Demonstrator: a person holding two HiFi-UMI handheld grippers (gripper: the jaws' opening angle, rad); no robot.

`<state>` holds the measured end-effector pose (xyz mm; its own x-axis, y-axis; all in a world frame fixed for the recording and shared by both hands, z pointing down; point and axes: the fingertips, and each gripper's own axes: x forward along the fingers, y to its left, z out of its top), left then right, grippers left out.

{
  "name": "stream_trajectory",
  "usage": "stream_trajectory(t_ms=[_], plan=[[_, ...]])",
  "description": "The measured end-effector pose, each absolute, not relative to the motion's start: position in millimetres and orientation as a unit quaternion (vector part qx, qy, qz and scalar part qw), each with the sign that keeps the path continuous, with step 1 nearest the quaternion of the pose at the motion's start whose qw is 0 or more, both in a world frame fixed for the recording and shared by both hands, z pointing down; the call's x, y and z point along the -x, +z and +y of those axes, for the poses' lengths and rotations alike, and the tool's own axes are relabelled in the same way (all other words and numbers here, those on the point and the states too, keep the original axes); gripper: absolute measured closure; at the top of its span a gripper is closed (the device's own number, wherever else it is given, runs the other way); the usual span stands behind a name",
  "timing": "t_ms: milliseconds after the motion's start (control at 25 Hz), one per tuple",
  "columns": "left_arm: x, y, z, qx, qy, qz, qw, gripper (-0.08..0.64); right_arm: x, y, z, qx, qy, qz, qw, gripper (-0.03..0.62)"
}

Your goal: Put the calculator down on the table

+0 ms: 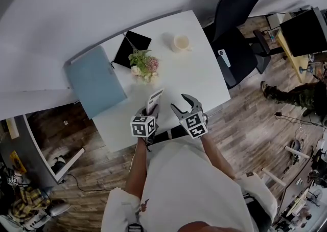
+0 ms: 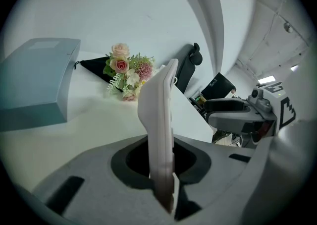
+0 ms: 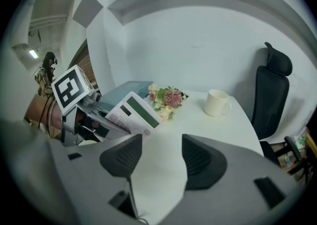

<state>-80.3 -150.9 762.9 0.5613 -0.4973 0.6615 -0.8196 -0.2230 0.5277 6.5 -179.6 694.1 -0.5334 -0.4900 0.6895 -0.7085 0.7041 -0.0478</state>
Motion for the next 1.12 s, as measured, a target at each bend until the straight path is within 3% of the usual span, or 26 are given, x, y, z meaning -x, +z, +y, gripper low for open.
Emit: stream_trajectory(t_ms=[680, 1120], plan=[[72, 780, -151, -0.748, 0.187, -0.429, 0.470, 0.470, -11, 701, -179, -0.342, 0.166, -0.861, 0.339, 0.337], [75, 787, -151, -0.745, 0.222, -0.453, 0.436, 0.438, -16, 702, -176, -0.340, 0.165, -0.862, 0.339, 0.339]])
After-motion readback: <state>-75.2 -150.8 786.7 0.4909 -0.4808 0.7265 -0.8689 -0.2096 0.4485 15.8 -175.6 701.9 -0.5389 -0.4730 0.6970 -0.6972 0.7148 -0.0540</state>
